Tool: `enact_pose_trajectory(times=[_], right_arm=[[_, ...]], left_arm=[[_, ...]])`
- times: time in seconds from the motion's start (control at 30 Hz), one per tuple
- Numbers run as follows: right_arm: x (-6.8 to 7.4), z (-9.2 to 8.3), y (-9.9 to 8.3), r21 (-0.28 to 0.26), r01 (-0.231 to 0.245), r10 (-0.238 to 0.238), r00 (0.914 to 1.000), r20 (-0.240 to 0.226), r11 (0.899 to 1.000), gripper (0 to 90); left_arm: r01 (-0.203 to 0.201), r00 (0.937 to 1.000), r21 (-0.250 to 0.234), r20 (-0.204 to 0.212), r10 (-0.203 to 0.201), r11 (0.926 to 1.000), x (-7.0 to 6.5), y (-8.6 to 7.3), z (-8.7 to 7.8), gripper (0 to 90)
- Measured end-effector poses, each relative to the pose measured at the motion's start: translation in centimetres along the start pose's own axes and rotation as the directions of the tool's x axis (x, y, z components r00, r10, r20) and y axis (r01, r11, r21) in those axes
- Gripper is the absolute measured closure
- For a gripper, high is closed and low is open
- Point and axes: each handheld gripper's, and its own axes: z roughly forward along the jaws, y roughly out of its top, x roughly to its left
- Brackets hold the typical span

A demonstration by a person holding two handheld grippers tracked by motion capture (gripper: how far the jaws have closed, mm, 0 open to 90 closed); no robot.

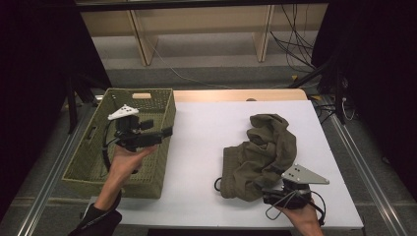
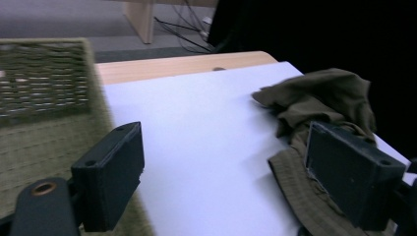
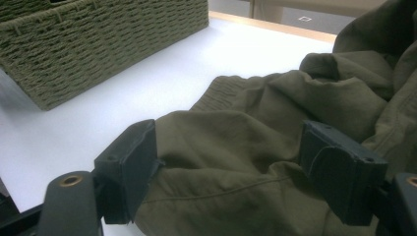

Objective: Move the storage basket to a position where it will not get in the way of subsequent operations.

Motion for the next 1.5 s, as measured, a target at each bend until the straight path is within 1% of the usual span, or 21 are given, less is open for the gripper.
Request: enact_pose_trajectory(times=[0.07, 0.13, 0.2, 0.3, 0.4, 0.43, 0.5, 0.57, 0.63, 0.67, 0.7, 0.8, 0.87, 0.93, 1.1, 1.2, 1.27, 1.37, 1.4, 1.43, 1.5], right_arm=[[0.0, 0.1, 0.0, 0.005, 0.005, -0.005, 1.0000, -0.005, 1.000, 23.7], [0.1, 0.1, 0.0, 0.012, 0.003, -0.003, 1.0000, -0.008, 1.000, 23.7], [0.2, 0.1, 0.0, 0.010, 0.008, -0.008, 0.9999, -0.012, 1.000, 23.6], [0.2, 0.1, 0.0, 0.010, 0.008, -0.007, 0.9999, -0.013, 1.000, 23.6], [0.1, 0.1, 0.0, 0.013, 0.006, -0.006, 0.9998, -0.017, 1.000, 23.6], [0.1, 0.1, 0.0, 0.013, 0.006, -0.006, 0.9998, -0.019, 1.000, 23.6], [0.2, 0.1, 0.0, 0.015, 0.004, -0.004, 0.9997, -0.022, 1.000, 23.6], [0.2, 0.2, -0.1, 0.015, 0.003, -0.002, 0.9996, -0.028, 1.000, 23.6], [0.1, 0.3, -0.2, 0.017, 0.006, -0.005, 0.9992, -0.039, 1.000, 23.4], [0.1, 0.3, -0.2, 0.017, 0.006, -0.005, 0.9992, -0.039, 1.000, 23.4], [0.1, 0.4, -0.2, 0.020, 0.004, -0.004, 0.9991, -0.041, 1.000, 23.3], [0.2, 0.4, -0.2, 0.029, 0.010, -0.009, 0.9989, -0.046, 1.000, 23.1], [0.2, 0.4, -0.1, 0.023, 0.009, -0.008, 0.9987, -0.051, 1.000, 23.1], [0.1, 0.5, -0.1, 0.027, 0.008, -0.007, 0.9986, -0.052, 1.000, 23.0], [0.2, 0.4, -0.1, 0.028, 0.011, -0.009, 0.9987, -0.051, 1.000, 22.9], [0.2, 0.4, -0.1, 0.028, 0.008, -0.007, 0.9987, -0.050, 1.000, 22.9], [0.1, 0.4, -0.1, 0.030, 0.007, -0.005, 0.9988, -0.049, 1.000, 22.9], [0.2, 0.5, -0.2, 0.034, 0.008, -0.006, 0.9987, -0.051, 0.999, 22.9], [0.2, 0.6, -0.2, 0.040, 0.012, -0.010, 0.9984, -0.056, 0.999, 22.8], [0.2, 0.6, -0.2, 0.040, 0.012, -0.010, 0.9984, -0.056, 0.999, 22.8], [0.2, 0.6, -0.2, 0.043, 0.010, -0.007, 0.9984, -0.055, 0.999, 22.8]], left_arm=[[-0.019, 0.9997, 0.001, 0.013, 0.019, 0.9998, -1.0, -0.4, 0.6, 15.2], [-0.038, 0.9984, 0.009, 0.043, 0.038, 0.9992, -2.2, -1.0, 1.2, 15.2], [-0.063, 0.9961, 0.015, 0.062, 0.062, 0.9979, -3.3, -1.5, 1.7, 15.1], [-0.086, 0.9921, 0.021, 0.094, 0.084, 0.9961, -4.3, -2.4, 2.7, 15.2], [-0.087, 0.9911, 0.032, 0.104, 0.083, 0.9957, -4.7, -3.3, 3.4, 15.1], [-0.081, 0.9912, 0.034, 0.107, 0.077, 0.9961, -4.9, -3.5, 3.5, 15.2], [-0.073, 0.9894, 0.034, 0.128, 0.068, 0.9968, -5.4, -3.9, 3.6, 15.2], [-0.088, 0.9880, 0.036, 0.130, 0.083, 0.9954, -5.9, -4.3, 3.7, 15.2], [-0.093, 0.9855, 0.044, 0.146, 0.086, 0.9947, -6.5, -5.0, 4.1, 15.2], [-0.093, 0.9855, 0.044, 0.146, 0.086, 0.9947, -6.5, -5.0, 4.1, 15.1], [-0.106, 0.9840, 0.056, 0.150, 0.096, 0.9928, -6.7, -5.2, 4.3, 15.1], [-0.127, 0.9813, 0.059, 0.154, 0.116, 0.9902, -7.1, -5.8, 4.6, 15.1], [-0.146, 0.9793, 0.052, 0.149, 0.137, 0.9879, -7.3, -6.2, 4.7, 15.1], [-0.166, 0.9776, 0.056, 0.141, 0.157, 0.9846, -7.4, -6.5, 4.7, 15.1], [-0.152, 0.9790, 0.051, 0.145, 0.143, 0.9870, -7.3, -7.1, 4.7, 15.1], [-0.168, 0.9771, 0.051, 0.141, 0.160, 0.9844, -7.4, -7.7, 4.9, 15.1], [-0.170, 0.9773, 0.060, 0.138, 0.161, 0.9836, -7.5, -8.1, 5.0, 15.1], [-0.169, 0.9779, 0.056, 0.134, 0.160, 0.9840, -7.6, -8.5, 5.0, 15.1], [-0.162, 0.9785, 0.049, 0.138, 0.154, 0.9856, -7.5, -8.7, 5.0, 15.1], [-0.162, 0.9785, 0.049, 0.138, 0.154, 0.9856, -7.5, -8.7, 5.0, 15.1], [-0.170, 0.9778, 0.052, 0.133, 0.162, 0.9841, -7.4, -8.9, 5.0, 15.1]])
